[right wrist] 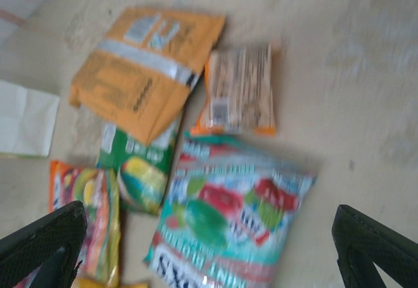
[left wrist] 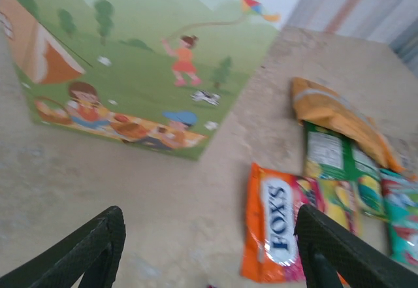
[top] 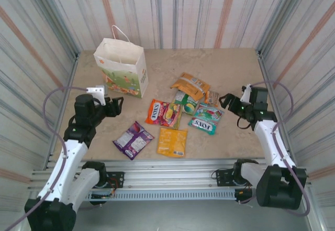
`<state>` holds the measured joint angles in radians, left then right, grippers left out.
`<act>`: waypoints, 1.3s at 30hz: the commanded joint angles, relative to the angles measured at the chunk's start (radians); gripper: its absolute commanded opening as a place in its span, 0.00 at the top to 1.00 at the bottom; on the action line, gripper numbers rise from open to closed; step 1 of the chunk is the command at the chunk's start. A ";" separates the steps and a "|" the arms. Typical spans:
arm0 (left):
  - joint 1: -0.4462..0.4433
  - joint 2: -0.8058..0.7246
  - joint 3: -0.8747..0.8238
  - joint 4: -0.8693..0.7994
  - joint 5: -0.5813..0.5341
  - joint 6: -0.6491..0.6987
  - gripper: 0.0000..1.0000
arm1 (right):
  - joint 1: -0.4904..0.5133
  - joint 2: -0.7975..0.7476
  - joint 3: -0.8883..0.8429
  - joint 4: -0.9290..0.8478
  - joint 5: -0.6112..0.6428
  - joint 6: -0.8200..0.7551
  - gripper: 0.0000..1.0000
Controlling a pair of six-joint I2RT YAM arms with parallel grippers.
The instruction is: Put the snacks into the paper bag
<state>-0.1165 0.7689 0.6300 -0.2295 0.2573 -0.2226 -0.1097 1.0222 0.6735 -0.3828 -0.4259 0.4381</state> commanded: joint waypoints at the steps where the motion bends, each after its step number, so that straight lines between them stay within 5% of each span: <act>1: -0.016 -0.048 -0.027 -0.079 0.132 -0.084 0.29 | -0.035 -0.065 -0.091 -0.054 -0.160 0.136 0.10; 10: -0.066 -0.079 -0.082 -0.044 0.207 -0.124 0.29 | -0.054 0.050 -0.222 0.113 -0.235 0.190 0.40; 27: -0.080 -0.002 -0.099 0.045 0.219 -0.119 0.29 | -0.047 0.435 -0.231 0.439 -0.313 0.204 0.46; 32: -0.081 0.022 -0.075 0.033 0.215 -0.100 0.29 | -0.046 0.518 -0.197 0.495 -0.366 0.199 0.68; 39: -0.086 0.033 -0.035 -0.003 0.205 -0.072 0.29 | -0.041 0.419 -0.167 0.371 -0.352 0.101 0.97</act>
<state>-0.1925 0.8005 0.5526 -0.2142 0.4553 -0.3294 -0.1566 1.4857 0.4850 0.0738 -0.7921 0.5911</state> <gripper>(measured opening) 0.709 0.089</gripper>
